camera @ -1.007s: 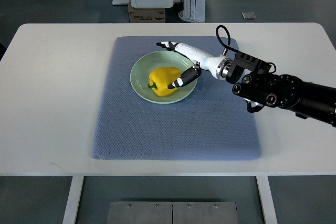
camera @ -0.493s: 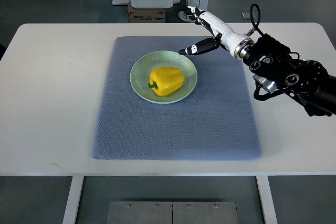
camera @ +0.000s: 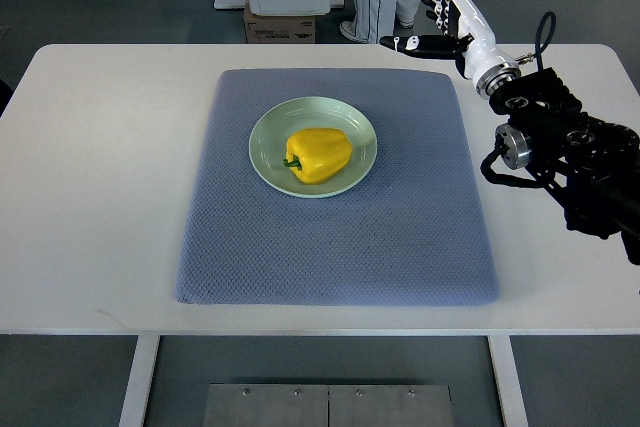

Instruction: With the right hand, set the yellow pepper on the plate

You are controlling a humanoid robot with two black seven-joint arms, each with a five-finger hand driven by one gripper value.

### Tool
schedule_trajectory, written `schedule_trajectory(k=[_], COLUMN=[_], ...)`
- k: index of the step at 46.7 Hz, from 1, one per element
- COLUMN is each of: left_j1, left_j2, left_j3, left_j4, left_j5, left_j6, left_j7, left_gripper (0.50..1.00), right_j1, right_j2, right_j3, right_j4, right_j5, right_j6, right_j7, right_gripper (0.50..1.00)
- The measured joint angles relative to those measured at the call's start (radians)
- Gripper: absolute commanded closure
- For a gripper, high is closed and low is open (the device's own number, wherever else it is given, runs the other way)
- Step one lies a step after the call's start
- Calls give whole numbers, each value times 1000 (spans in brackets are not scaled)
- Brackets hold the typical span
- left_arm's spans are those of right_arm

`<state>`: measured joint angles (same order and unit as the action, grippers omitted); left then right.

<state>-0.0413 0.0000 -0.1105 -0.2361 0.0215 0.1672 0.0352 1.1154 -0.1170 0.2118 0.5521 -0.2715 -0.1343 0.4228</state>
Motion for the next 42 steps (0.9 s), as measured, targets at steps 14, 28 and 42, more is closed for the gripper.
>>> schedule_trajectory(k=[14,28,42], left_j1=[0,0,0], left_j2=[0,0,0], left_j3=[0,0,0], left_j4=[0,0,0], left_j5=[0,0,0], left_j6=[0,0,0], left_j7=[0,0,0], left_gripper=[500,500,500], right_j1=[-81,-134,-187], right_j2=[-2,-7,-11], right_j3=[150,296,421], right_j4=[-40,-42,-66], right_j5=[112,262,282], right_j6=[6,87,133], right_j7=[13,3,0], right_gripper=[500,500,500])
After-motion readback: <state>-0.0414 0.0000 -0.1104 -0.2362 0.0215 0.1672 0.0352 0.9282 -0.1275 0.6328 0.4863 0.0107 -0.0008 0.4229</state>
